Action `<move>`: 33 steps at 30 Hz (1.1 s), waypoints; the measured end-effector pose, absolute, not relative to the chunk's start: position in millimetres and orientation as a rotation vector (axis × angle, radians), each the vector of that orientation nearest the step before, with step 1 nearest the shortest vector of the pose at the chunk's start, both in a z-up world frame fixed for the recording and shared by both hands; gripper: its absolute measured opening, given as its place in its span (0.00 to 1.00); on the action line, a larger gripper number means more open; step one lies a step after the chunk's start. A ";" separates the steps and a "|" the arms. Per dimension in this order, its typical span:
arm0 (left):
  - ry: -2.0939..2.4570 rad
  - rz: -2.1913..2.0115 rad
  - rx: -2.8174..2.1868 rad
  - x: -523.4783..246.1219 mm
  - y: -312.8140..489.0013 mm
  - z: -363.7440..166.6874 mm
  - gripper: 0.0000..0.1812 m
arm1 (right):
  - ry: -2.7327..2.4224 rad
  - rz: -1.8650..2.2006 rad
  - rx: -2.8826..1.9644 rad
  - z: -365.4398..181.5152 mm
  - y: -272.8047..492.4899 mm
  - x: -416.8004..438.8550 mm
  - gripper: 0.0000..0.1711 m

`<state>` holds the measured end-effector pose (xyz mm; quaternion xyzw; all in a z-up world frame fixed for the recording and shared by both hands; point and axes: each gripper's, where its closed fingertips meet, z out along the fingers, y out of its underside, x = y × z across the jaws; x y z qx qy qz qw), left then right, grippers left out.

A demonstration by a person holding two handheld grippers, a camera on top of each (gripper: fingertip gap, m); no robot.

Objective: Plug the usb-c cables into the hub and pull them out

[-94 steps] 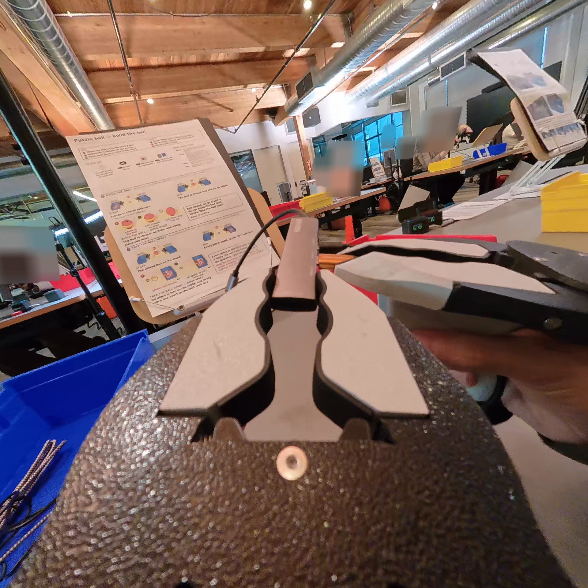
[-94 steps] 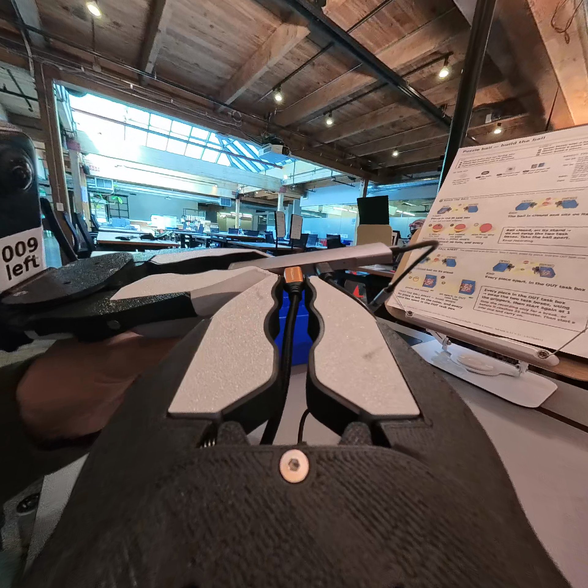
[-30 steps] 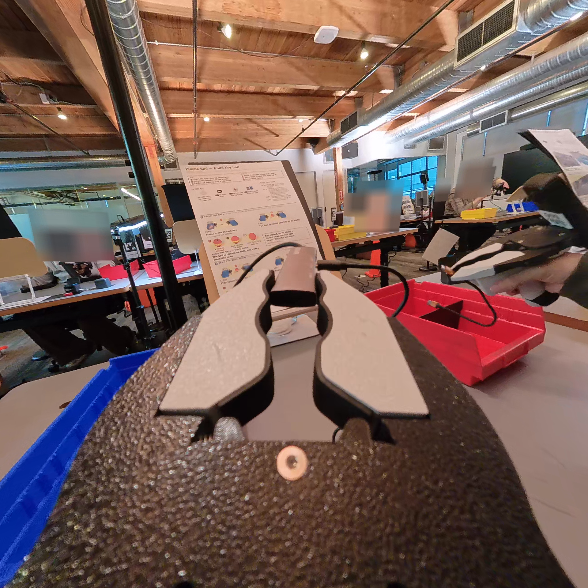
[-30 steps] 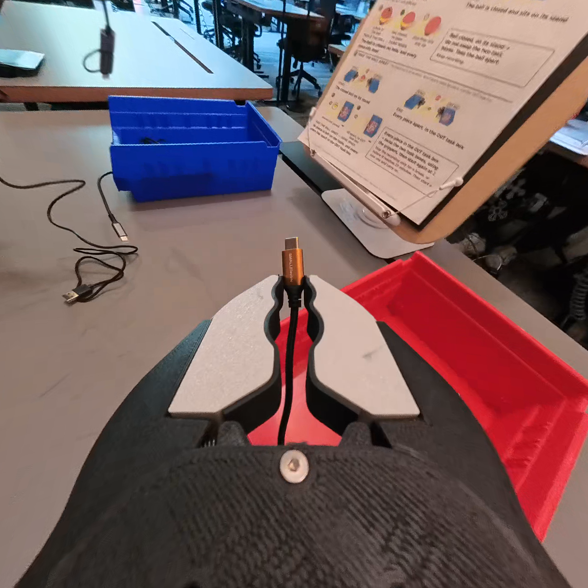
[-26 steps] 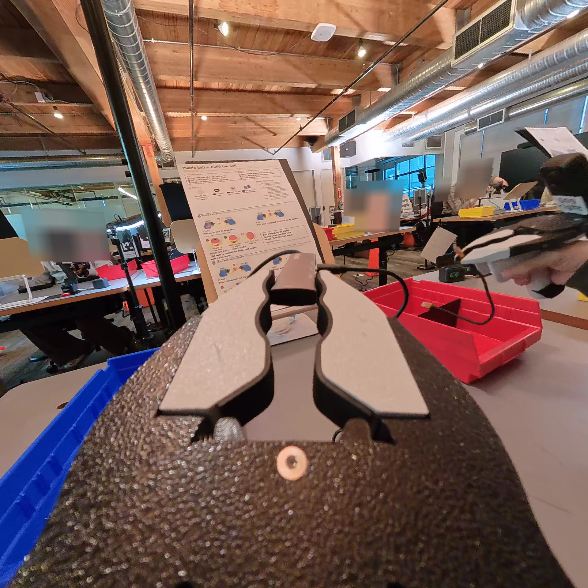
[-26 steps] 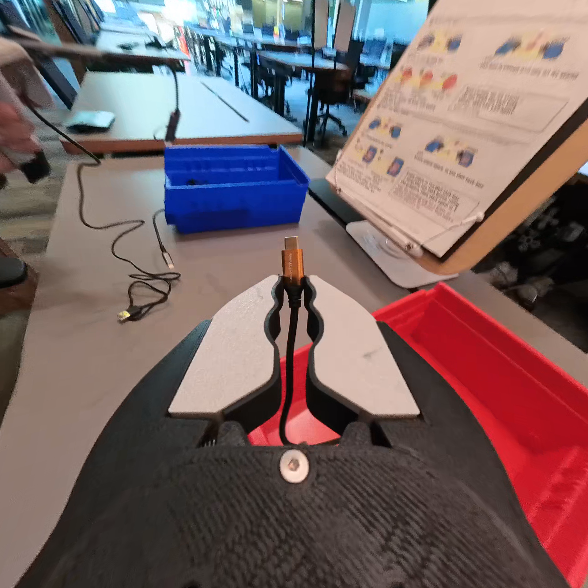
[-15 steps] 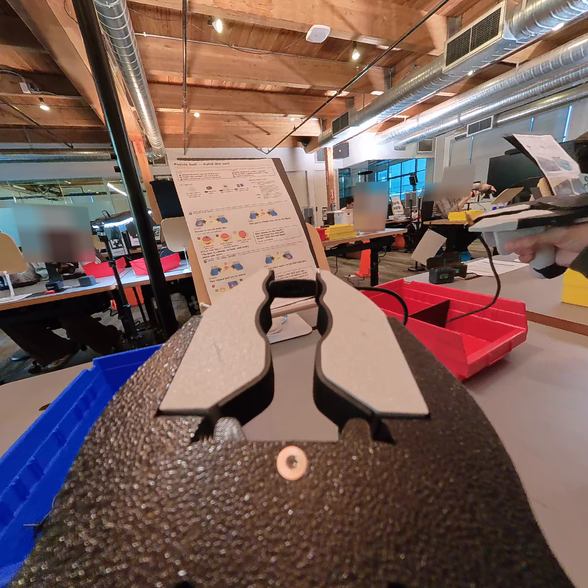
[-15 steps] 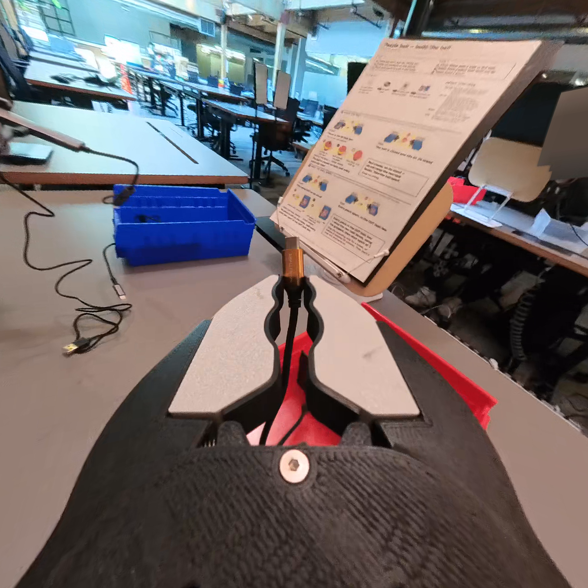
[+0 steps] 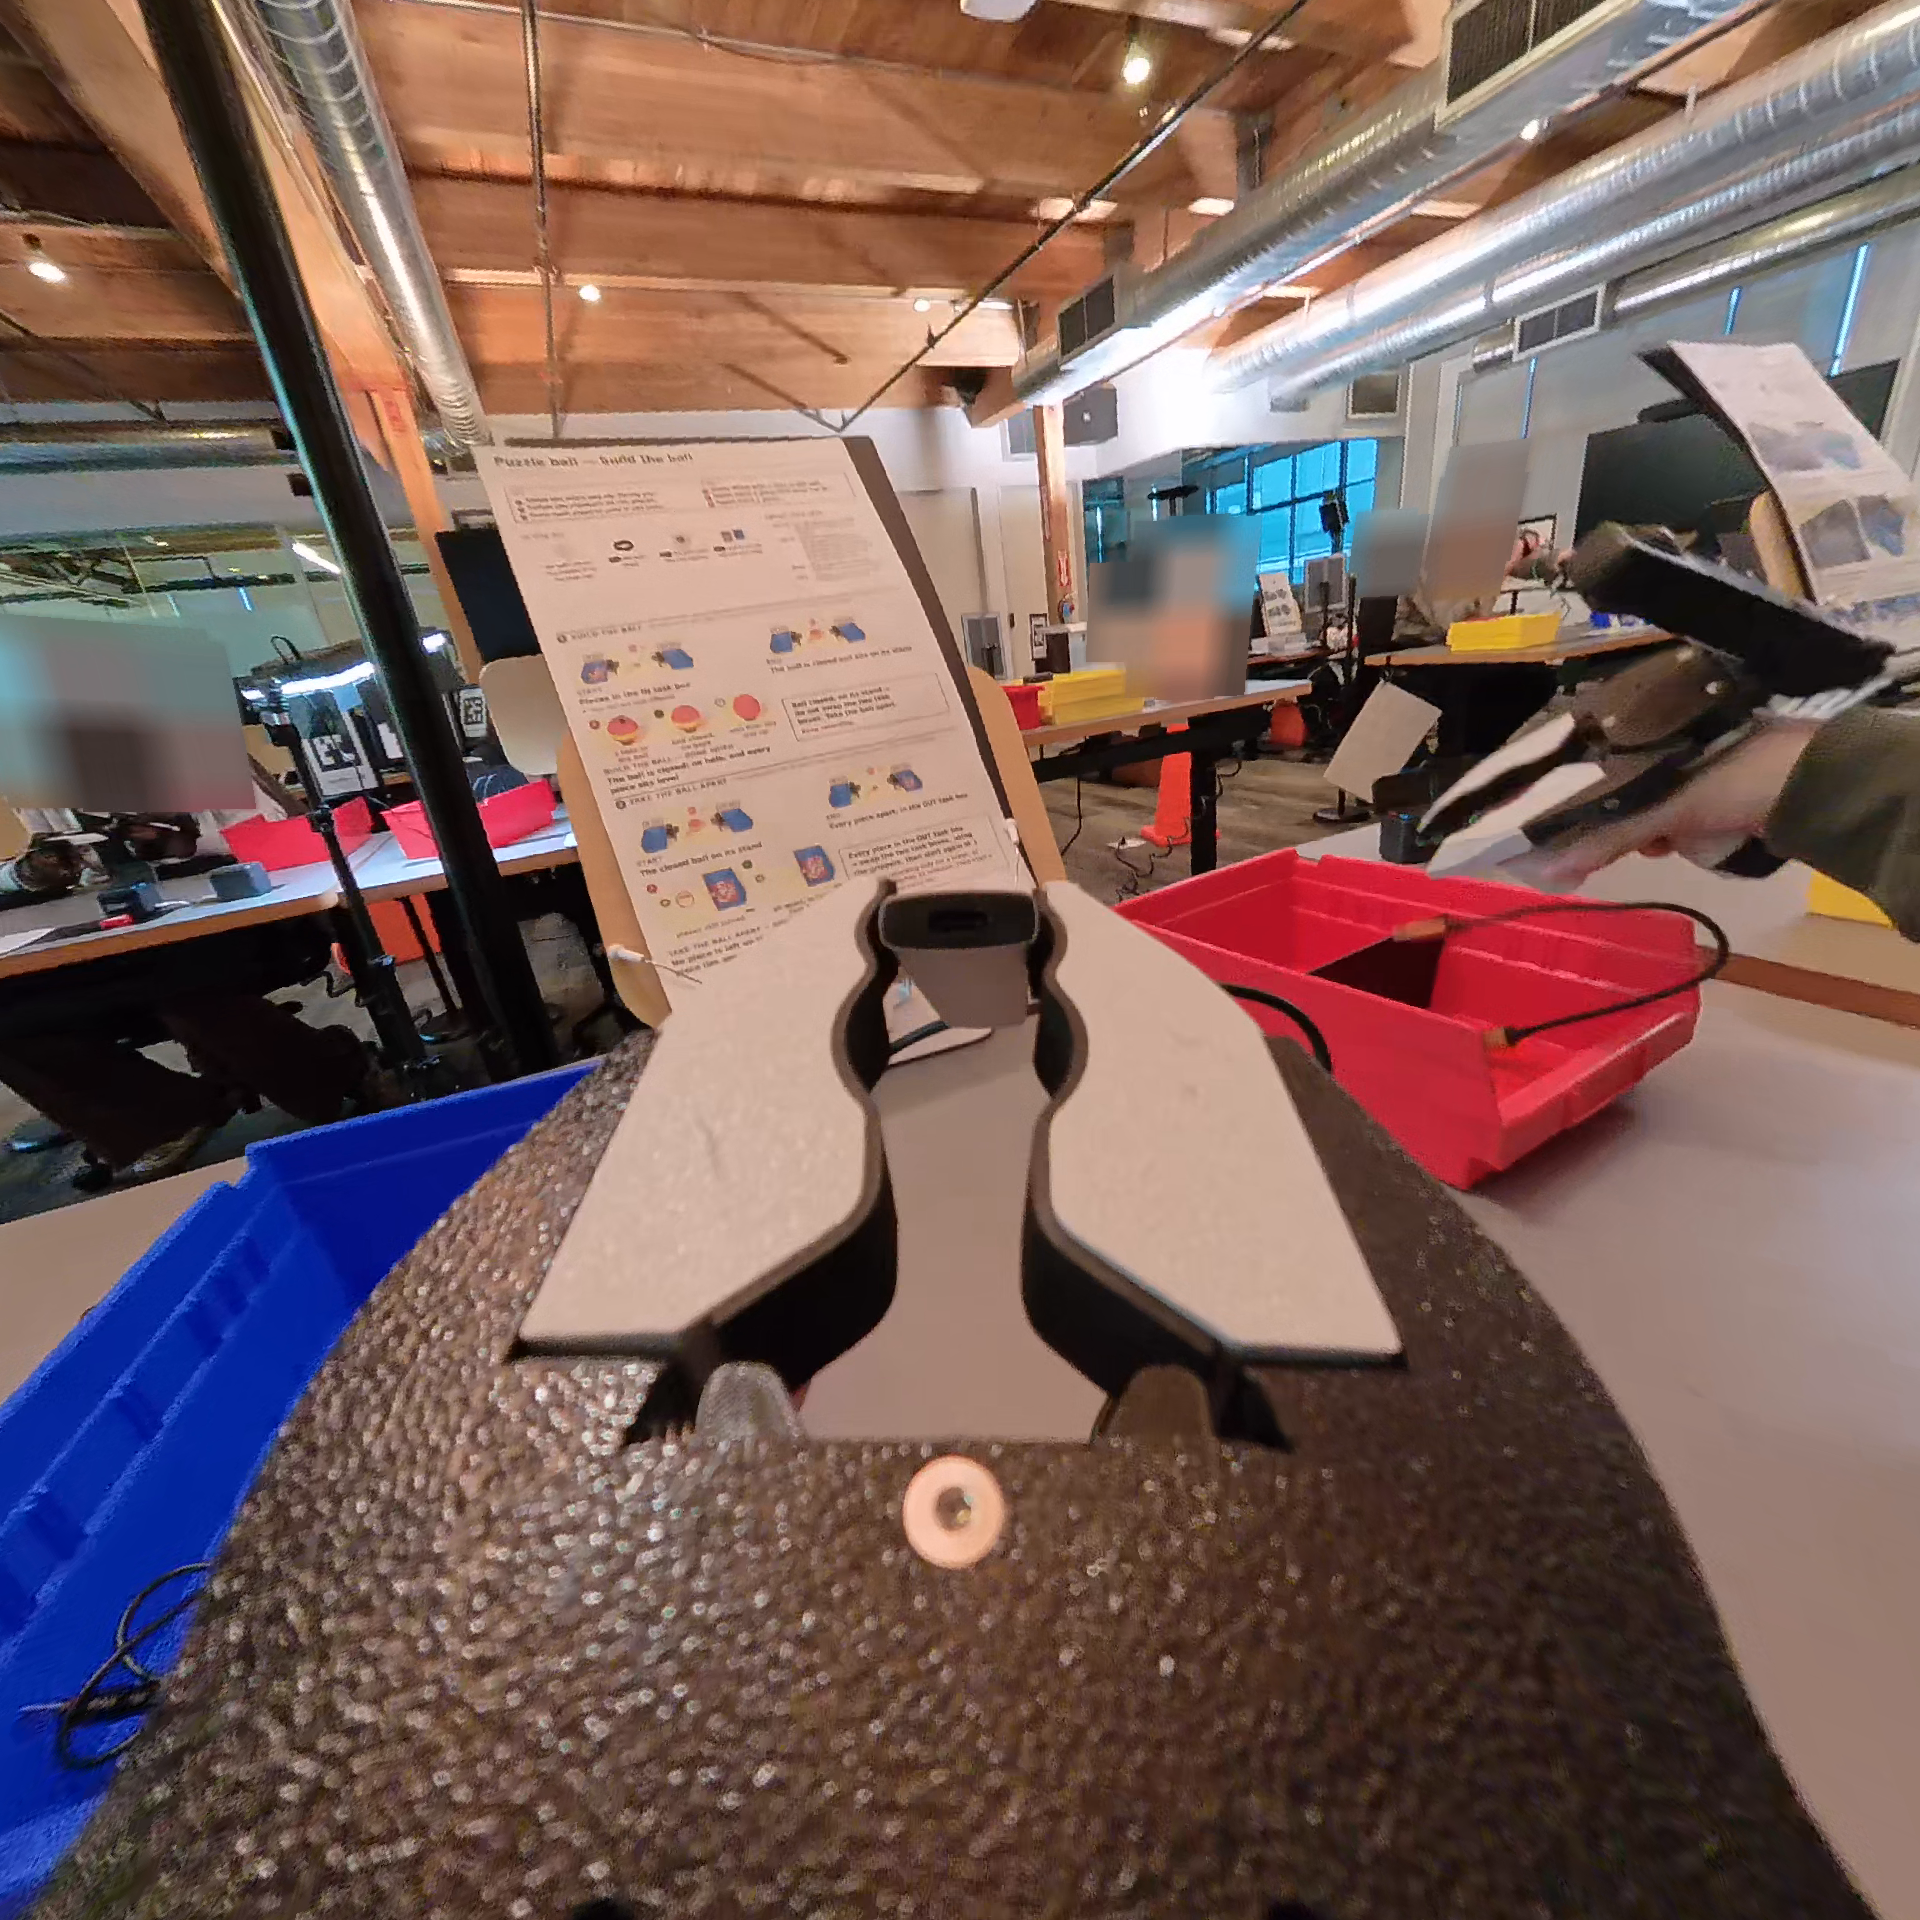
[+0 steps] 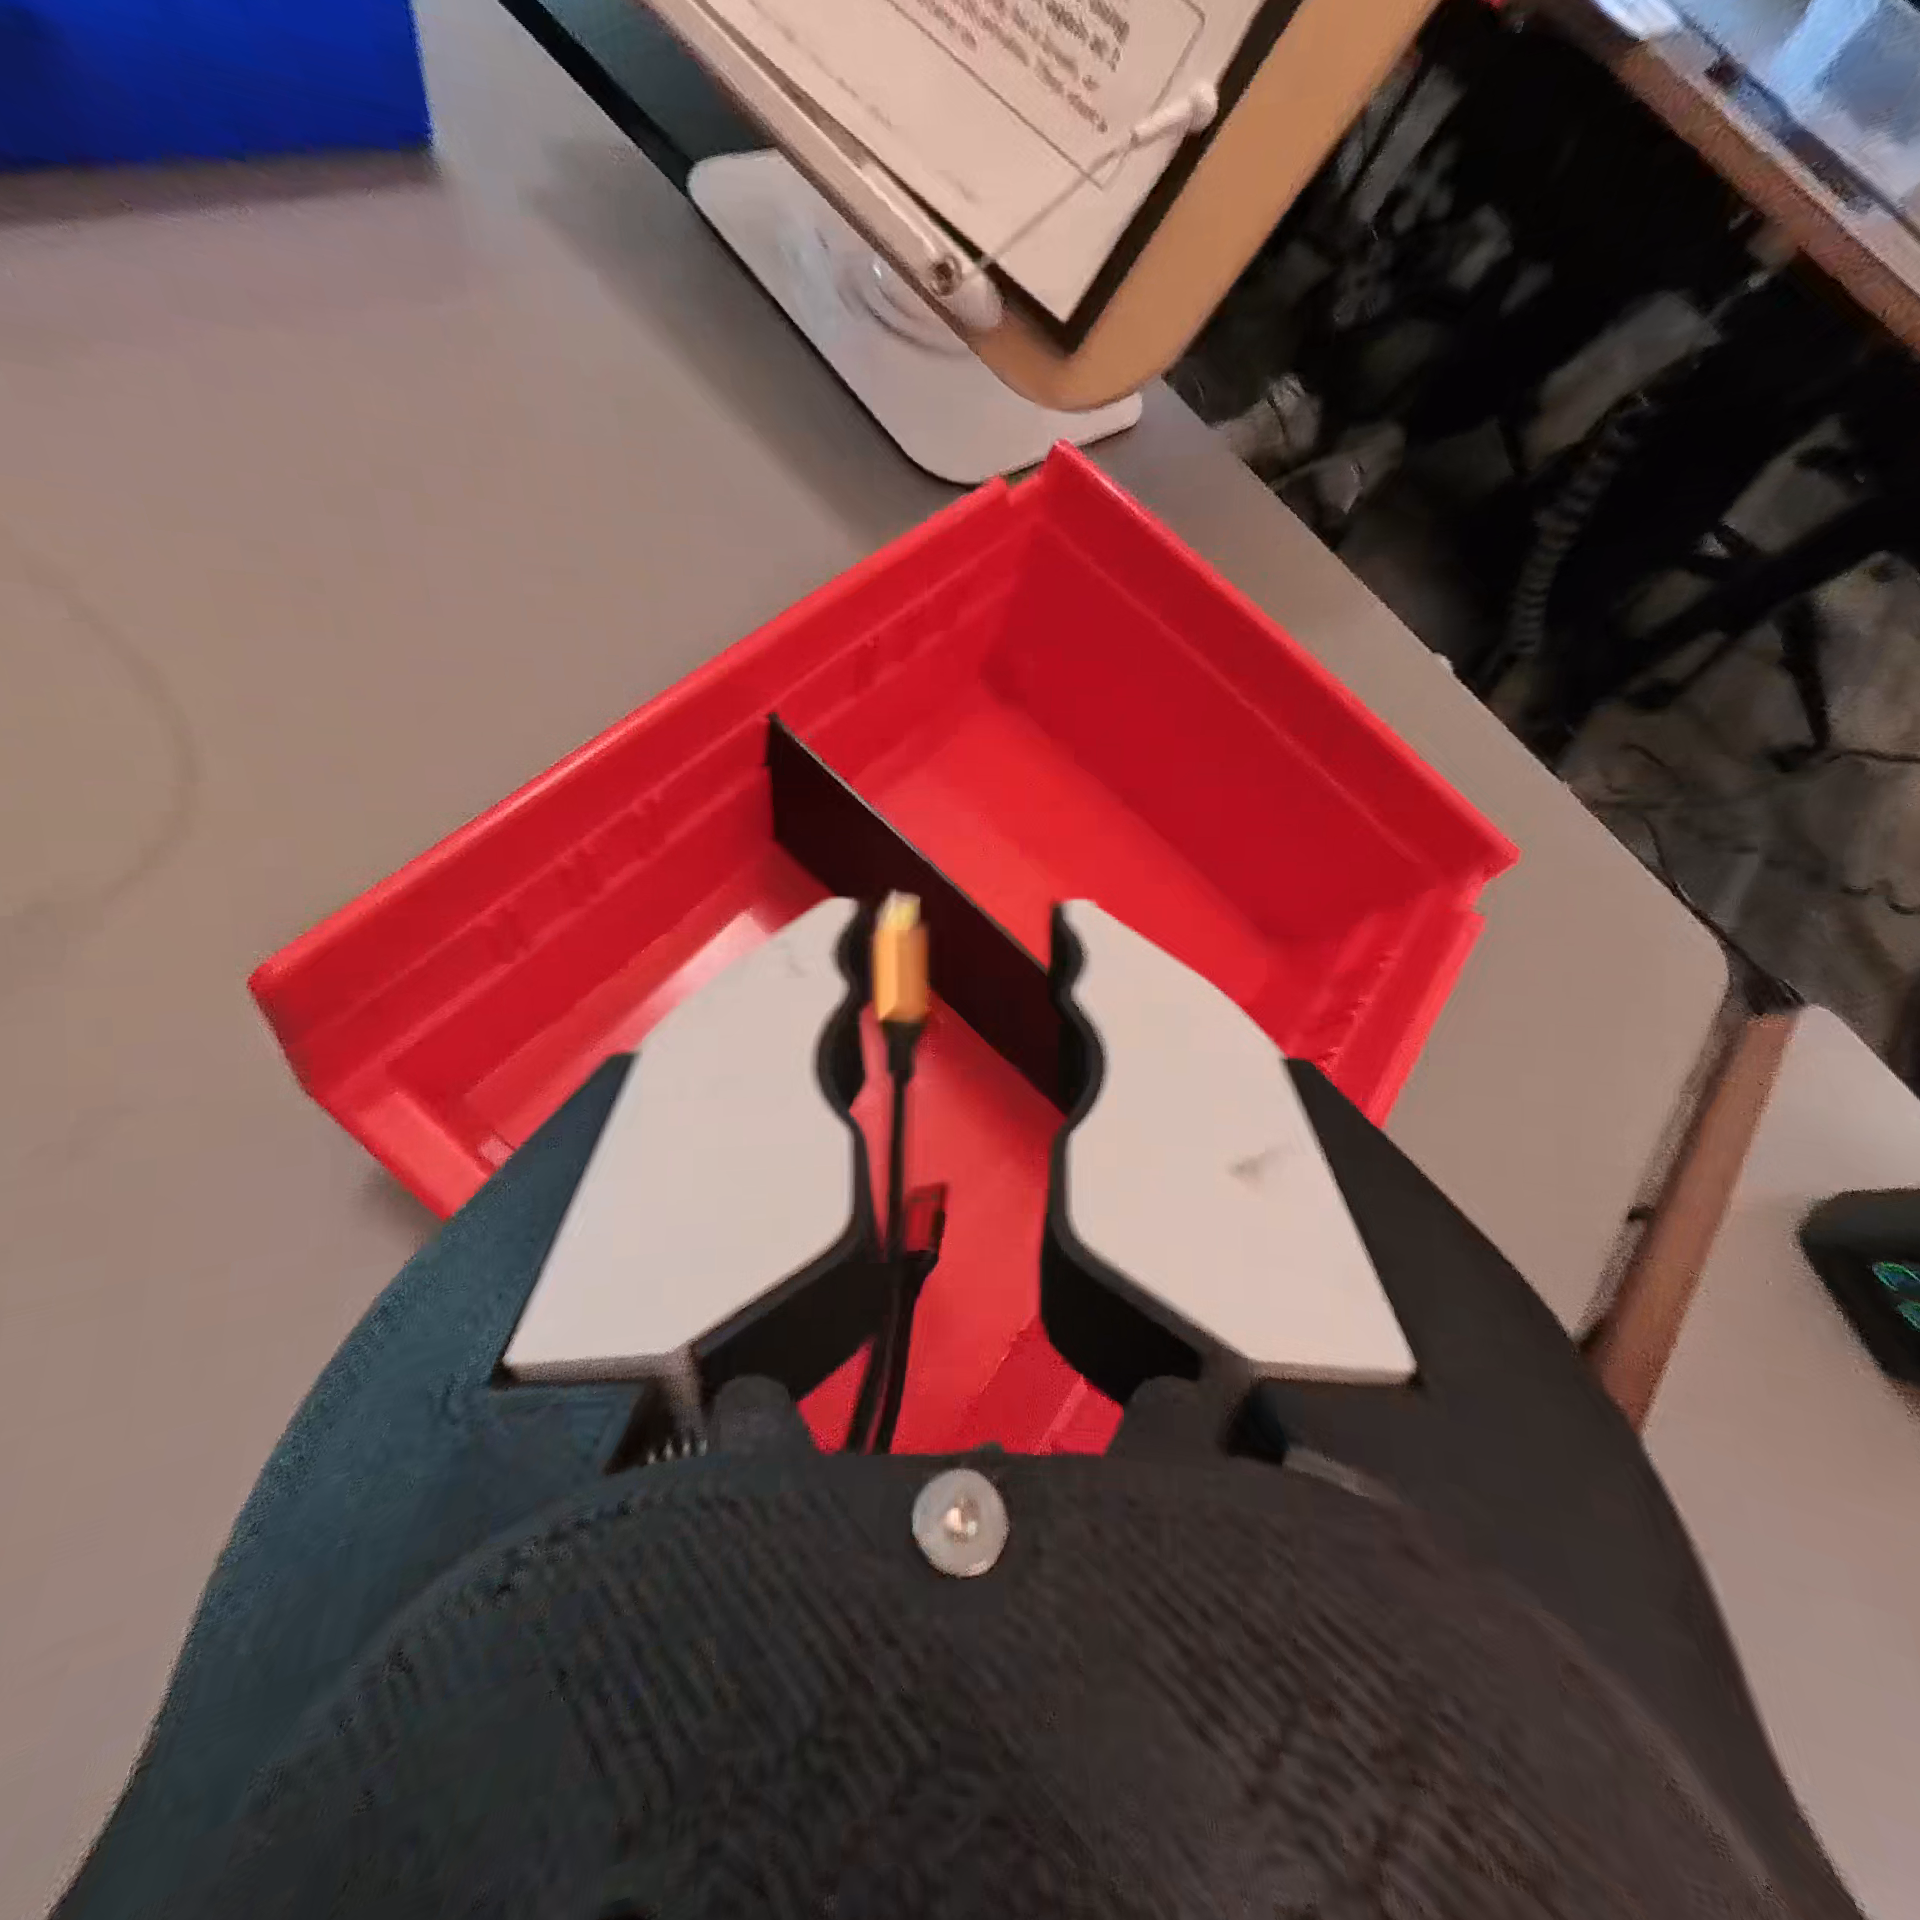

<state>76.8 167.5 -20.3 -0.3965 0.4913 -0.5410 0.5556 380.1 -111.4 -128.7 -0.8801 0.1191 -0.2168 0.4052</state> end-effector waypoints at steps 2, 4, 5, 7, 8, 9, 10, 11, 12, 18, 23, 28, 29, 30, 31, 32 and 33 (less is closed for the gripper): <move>1.183 -1.275 -0.943 81.7 164.1 -26.3 0.13 | 0.341 -0.683 -2.217 -117.0 -109.8 384.8 0.37; 1.196 -1.285 -0.948 85.5 161.8 -30.9 0.13 | 0.339 -0.768 -2.099 -84.3 -97.2 370.2 0.43; 1.200 -1.291 -0.950 87.0 160.8 -32.7 0.13 | 0.302 -0.725 -2.004 -65.0 -81.5 348.2 0.45; 1.222 -1.322 -0.945 89.0 155.4 -35.5 0.13 | 0.113 -0.548 -1.817 -36.3 -39.2 277.9 0.47; 1.235 -1.359 -0.937 89.1 150.1 -35.8 0.13 | -0.014 -0.470 -1.762 -33.3 -20.0 238.0 0.45; 1.250 -1.410 -0.927 88.6 143.0 -35.3 0.13 | -0.114 -0.440 -1.713 -34.8 -3.3 205.0 0.44; 1.274 -1.461 -0.915 87.8 134.4 -34.8 0.13 | -0.198 -0.431 -1.675 -40.8 11.5 176.8 0.44; 1.305 -1.502 -0.896 86.5 125.2 -34.6 0.13 | -0.258 -0.431 -1.639 -47.5 24.1 155.4 0.42; 1.340 -1.528 -0.874 85.2 116.2 -34.9 0.13 | -0.296 -0.445 -1.604 -53.5 34.4 141.3 0.42; 1.544 -1.679 -0.736 75.3 71.3 -40.1 0.13 | -0.493 -0.569 -1.592 -82.7 57.0 122.7 0.30; 1.601 -1.764 -0.740 74.5 66.0 -45.8 0.13 | -0.731 -0.842 -1.429 -77.9 51.5 107.6 0.10; 1.781 -1.618 -0.692 69.5 64.1 -65.6 0.13 | -0.925 -1.162 -1.396 -70.7 41.4 108.7 0.05; 1.773 -1.620 -0.677 68.5 62.5 -64.4 0.14 | -0.935 -1.184 -1.386 -68.4 39.8 107.5 0.05; 1.770 -1.638 -0.656 66.5 59.7 -63.1 0.13 | -0.963 -1.210 -1.341 -65.8 38.1 103.8 0.05; 1.781 -1.654 -0.651 65.2 57.1 -63.4 0.14 | -0.982 -1.221 -1.316 -64.8 36.8 101.2 0.05; 1.796 -1.655 -0.666 65.8 55.8 -65.4 0.16 | -0.996 -1.205 -1.322 -66.8 36.9 99.1 0.05; 1.808 -1.647 -0.681 67.2 55.1 -68.0 0.17 | -1.006 -1.195 -1.327 -68.5 37.6 97.4 0.05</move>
